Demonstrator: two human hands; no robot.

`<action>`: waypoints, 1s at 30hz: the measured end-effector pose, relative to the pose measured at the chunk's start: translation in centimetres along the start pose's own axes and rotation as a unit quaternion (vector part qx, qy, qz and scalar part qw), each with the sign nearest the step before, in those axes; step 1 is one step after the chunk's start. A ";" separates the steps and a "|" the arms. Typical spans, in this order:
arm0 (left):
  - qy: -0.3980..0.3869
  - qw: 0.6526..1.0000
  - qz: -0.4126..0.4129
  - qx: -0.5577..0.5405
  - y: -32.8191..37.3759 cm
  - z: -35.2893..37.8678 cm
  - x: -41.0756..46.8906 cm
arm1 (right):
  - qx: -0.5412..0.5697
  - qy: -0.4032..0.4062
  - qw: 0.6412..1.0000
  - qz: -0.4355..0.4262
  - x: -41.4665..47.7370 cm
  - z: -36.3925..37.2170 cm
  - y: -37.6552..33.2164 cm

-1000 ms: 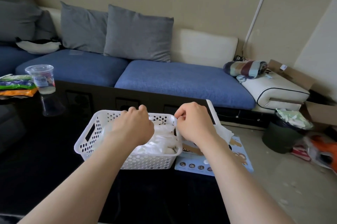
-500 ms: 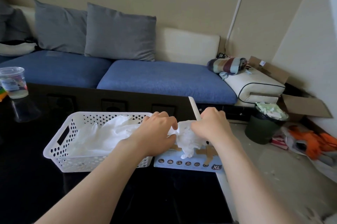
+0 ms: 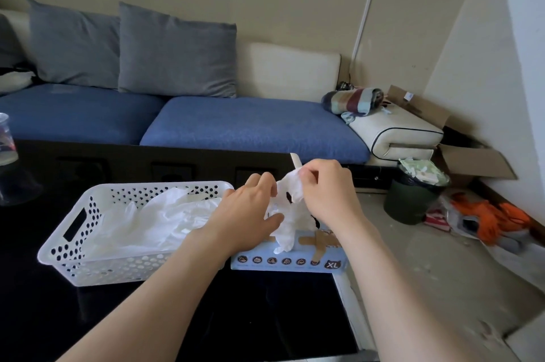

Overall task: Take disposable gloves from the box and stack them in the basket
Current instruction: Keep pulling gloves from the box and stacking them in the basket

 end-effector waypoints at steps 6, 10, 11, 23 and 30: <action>0.062 0.995 0.010 -0.079 0.0 -0.2 0.3 | 0.137 0.026 0.985 0.098 -0.2 -1.0 -0.7; 0.148 0.973 -0.005 -0.179 0.1 -1.8 0.1 | 0.204 0.002 0.968 0.146 -0.4 -0.7 -0.6; 0.176 0.961 0.000 -0.213 0.2 -2.4 -0.1 | 0.210 -0.001 0.966 0.149 -0.3 -0.5 -0.5; 0.214 0.930 -0.011 -0.298 -0.1 -4.0 -1.0 | 0.310 -0.094 0.937 0.130 -0.2 1.4 -3.2; 0.150 0.899 -0.032 -0.410 -1.4 -5.3 -1.5 | 0.231 -0.170 0.957 0.036 -1.2 1.8 -5.0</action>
Point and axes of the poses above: each hand's wrist, its own x-axis towards the middle knuckle, its own z-axis out of the palm, y = z × x, the point moved 3 cm from there along x, towards the middle knuckle, and after that the axes turned 6 degrees about -y, right-handed, at the moved point
